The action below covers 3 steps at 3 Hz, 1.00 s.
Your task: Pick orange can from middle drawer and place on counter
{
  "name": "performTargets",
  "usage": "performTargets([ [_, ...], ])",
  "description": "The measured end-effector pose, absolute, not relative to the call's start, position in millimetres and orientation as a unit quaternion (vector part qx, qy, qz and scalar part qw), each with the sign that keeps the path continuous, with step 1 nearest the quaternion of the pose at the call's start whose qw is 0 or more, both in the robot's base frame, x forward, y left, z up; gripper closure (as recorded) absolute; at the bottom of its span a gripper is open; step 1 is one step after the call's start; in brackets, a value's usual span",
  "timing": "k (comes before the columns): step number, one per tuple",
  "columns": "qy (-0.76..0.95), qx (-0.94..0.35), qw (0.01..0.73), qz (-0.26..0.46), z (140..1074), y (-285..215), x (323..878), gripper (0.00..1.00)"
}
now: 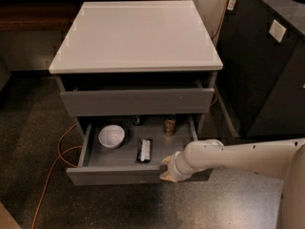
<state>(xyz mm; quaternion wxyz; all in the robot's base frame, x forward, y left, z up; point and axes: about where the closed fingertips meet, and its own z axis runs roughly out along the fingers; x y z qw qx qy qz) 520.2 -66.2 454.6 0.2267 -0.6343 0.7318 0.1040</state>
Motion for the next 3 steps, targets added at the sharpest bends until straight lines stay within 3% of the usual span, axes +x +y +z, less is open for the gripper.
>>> performTargets([
  [1, 0.733, -0.630, 0.233, 0.111, 459.2, -59.5, 495.0, 0.04],
  [3, 0.740, -0.610, 0.253, 0.129, 480.8, -52.6, 503.8, 0.00],
])
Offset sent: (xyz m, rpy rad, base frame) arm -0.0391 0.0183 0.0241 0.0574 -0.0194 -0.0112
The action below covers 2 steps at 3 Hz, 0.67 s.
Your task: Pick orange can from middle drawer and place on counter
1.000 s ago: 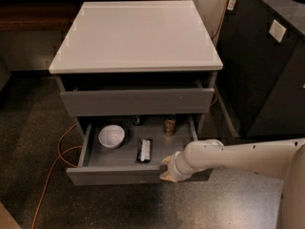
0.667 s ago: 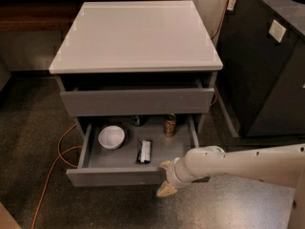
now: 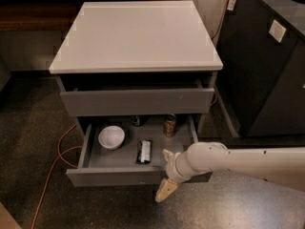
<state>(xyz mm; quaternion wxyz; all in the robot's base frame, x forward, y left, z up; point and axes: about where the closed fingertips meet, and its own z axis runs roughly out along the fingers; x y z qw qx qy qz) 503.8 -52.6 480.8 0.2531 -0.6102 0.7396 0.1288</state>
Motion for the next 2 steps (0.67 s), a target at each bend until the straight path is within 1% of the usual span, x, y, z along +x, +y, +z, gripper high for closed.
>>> performTargets([
  [2, 0.782, -0.531, 0.271, 0.183, 493.8, -66.2, 565.4, 0.00],
])
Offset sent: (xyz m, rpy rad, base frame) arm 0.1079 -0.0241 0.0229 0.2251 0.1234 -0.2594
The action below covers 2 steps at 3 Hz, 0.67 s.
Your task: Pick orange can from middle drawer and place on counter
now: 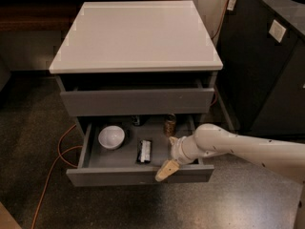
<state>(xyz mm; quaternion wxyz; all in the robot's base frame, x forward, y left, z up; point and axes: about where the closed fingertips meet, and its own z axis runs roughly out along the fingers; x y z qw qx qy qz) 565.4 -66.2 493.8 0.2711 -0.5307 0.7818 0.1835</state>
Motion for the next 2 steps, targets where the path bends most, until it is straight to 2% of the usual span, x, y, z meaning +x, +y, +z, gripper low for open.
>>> performTargets([
  [1, 0.795, -0.493, 0.293, 0.197, 501.4, -68.0, 594.8, 0.00],
  [2, 0.803, -0.479, 0.312, 0.168, 504.8, -70.2, 615.5, 0.00],
])
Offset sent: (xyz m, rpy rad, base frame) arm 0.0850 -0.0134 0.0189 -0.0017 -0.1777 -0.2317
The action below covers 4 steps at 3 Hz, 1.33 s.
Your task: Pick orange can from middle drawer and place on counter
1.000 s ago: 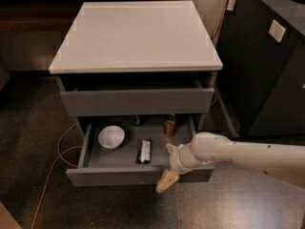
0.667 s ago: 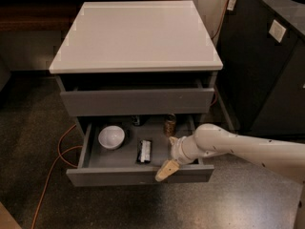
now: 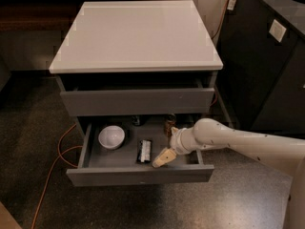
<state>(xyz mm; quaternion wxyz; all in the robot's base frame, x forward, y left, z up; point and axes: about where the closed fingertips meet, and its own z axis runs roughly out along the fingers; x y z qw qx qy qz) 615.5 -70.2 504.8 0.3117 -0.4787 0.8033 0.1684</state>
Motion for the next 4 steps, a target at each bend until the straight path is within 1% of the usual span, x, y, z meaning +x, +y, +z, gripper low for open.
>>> performTargets([
  [1, 0.817, -0.443, 0.349, 0.121, 499.3, -84.6, 649.7, 0.00],
  [2, 0.821, -0.415, 0.378, 0.104, 495.6, -100.3, 669.7, 0.00],
  [4, 0.821, -0.369, 0.412, 0.141, 469.0, -108.4, 718.7, 0.00],
])
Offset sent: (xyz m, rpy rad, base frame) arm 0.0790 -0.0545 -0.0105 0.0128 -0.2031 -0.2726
